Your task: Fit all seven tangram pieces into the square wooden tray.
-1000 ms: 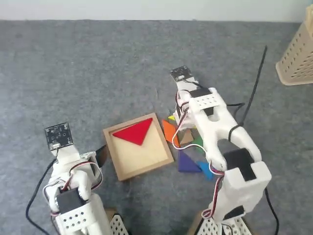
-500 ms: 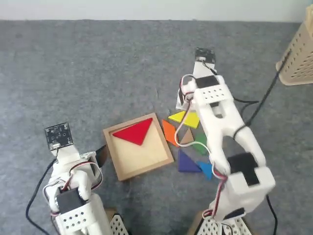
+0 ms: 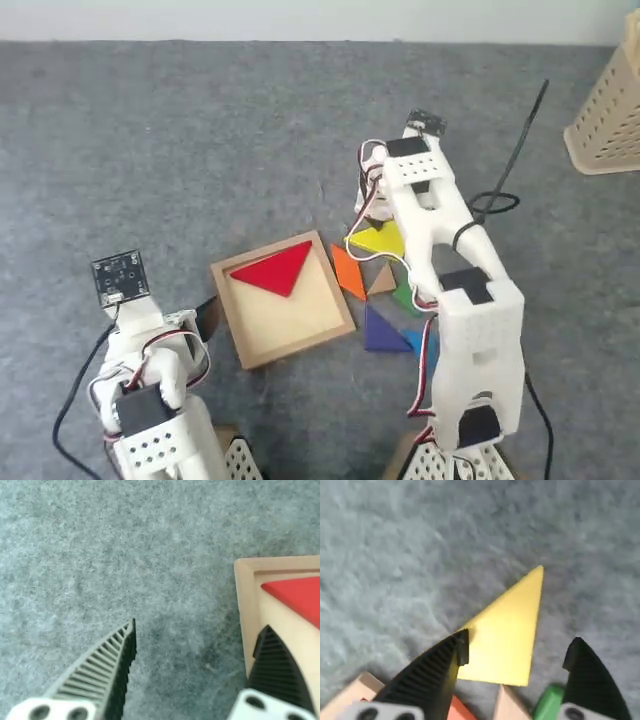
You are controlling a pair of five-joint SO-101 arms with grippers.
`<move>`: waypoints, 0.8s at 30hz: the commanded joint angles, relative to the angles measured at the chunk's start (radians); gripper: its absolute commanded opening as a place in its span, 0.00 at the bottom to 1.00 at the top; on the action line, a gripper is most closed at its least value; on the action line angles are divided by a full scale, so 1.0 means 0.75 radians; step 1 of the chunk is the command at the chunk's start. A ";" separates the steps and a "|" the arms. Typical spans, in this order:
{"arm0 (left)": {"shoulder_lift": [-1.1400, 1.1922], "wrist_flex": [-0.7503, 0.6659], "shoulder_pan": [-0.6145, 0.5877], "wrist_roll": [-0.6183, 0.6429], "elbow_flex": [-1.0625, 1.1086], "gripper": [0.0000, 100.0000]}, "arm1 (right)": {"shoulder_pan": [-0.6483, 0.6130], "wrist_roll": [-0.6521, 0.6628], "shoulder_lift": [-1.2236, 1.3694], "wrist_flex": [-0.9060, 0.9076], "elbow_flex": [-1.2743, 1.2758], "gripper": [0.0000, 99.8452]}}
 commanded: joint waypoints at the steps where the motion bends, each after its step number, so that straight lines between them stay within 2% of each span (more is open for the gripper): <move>1: -0.018 0.008 -0.006 -0.002 -0.017 0.35 | 0.009 -0.018 0.032 0.007 -0.145 0.32; 14: -0.018 0.008 -0.006 -0.002 -0.017 0.35 | 0.007 -0.020 0.130 0.052 -0.221 0.31; 18: -0.018 0.008 -0.006 -0.002 -0.017 0.35 | -0.040 -0.172 0.114 0.173 -0.284 0.25; 24: -0.018 0.008 -0.006 -0.002 -0.017 0.35 | -0.054 -0.178 0.130 0.163 -0.297 0.29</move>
